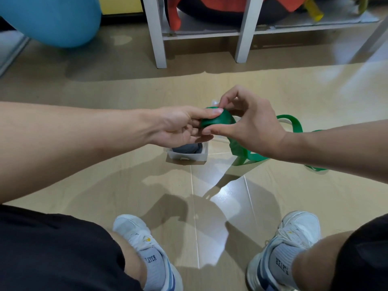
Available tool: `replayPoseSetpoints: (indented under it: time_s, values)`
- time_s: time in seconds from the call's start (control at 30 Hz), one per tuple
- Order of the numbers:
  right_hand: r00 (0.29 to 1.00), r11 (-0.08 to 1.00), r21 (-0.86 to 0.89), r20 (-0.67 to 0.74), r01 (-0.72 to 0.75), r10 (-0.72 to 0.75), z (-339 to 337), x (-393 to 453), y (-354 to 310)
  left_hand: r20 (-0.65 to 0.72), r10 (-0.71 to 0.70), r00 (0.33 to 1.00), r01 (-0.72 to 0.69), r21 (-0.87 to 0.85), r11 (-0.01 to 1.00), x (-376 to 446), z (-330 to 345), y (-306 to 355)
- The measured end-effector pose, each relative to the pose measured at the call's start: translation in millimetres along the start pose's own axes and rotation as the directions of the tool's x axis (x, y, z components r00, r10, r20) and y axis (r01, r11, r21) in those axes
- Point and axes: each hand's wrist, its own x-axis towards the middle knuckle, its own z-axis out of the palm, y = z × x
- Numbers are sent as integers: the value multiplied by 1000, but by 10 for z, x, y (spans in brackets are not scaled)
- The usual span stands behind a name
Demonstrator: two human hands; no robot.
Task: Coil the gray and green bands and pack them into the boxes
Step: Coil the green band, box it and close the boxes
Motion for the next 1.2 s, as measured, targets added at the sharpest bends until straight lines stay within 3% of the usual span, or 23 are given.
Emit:
replayPoseSetpoints:
  time_s: [0.2, 0.33, 0.47, 0.67, 0.93, 1.2]
  values:
    - [994, 957, -290, 106, 6, 26, -87, 73, -88, 34, -84, 996, 81, 82, 993, -26, 65, 69]
    - [976, 875, -482, 209, 53, 55, -64, 106, -69, -94, -96, 991, 118, 269, 956, -30, 225, 30]
    - [967, 832, -540, 255, 123, 22, 34, 73, -61, -267, -31, 963, 130, 364, 922, 57, 311, -87]
    - [980, 895, -434, 195, 107, -22, 42, -3, -47, -252, 6, 968, 57, 242, 969, 89, 257, -88]
    - [980, 987, -108, 142, -123, 138, 17, 9, 18, -7, -91, 996, 92, 85, 992, 8, 115, 29]
    - [956, 984, -115, 244, -135, 160, -53, 122, -10, 7, -111, 994, 110, 64, 992, -36, 156, 44]
